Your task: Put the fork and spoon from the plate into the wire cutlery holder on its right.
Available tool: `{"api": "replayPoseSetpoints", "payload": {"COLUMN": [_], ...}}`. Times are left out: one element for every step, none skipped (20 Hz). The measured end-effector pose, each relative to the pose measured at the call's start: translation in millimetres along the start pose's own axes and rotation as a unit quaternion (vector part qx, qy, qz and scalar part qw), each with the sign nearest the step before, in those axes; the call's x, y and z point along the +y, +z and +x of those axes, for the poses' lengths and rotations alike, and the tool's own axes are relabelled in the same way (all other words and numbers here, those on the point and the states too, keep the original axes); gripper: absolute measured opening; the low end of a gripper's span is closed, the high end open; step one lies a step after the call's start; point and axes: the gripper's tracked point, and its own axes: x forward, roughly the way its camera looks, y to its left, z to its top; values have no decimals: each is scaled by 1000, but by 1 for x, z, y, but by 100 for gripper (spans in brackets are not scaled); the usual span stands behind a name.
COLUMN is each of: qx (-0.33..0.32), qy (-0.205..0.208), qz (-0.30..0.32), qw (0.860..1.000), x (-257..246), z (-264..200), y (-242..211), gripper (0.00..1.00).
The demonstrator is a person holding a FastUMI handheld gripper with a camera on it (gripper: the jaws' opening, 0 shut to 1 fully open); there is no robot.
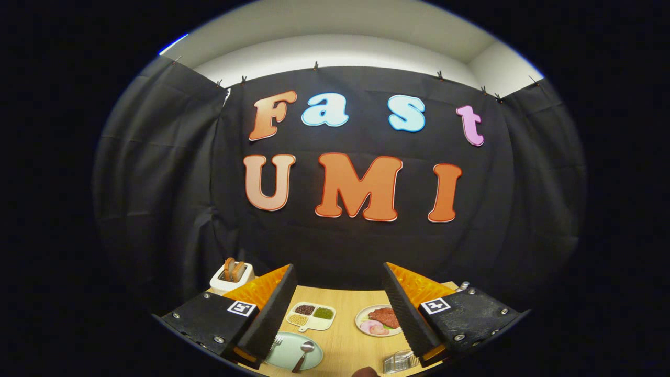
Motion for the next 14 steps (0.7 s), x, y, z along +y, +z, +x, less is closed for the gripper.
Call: {"api": "replayPoseSetpoints", "payload": {"qx": [18, 41, 66, 94, 121, 150, 174, 201, 227, 253, 279, 307, 332, 353], "qy": [12, 23, 34, 42, 51, 58, 64, 71, 76, 79, 83, 88, 91, 92], "qz": [3, 6, 8, 8, 10, 13, 19, 23, 26, 27, 28, 28, 28, 30], "qw": [1000, 999, 997, 995, 991, 987, 982, 977, 971, 964, 956, 947, 938, 931], "x": [7, 16, 22, 30, 37, 45, 51, 55, 58, 63, 68, 74, 76, 77], "z": [3, 6, 10, 13, 15, 19, 22, 24, 26, 27, 28, 31, 32, 33], "y": [-9, -23, -38, -55, -70, -85, -97, -112, -124, -138, -153, -168, -181, -192], "gripper": [98, 98, 98, 98, 98, 98, 98, 98, 98, 98, 98, 98, 98, 97]}}
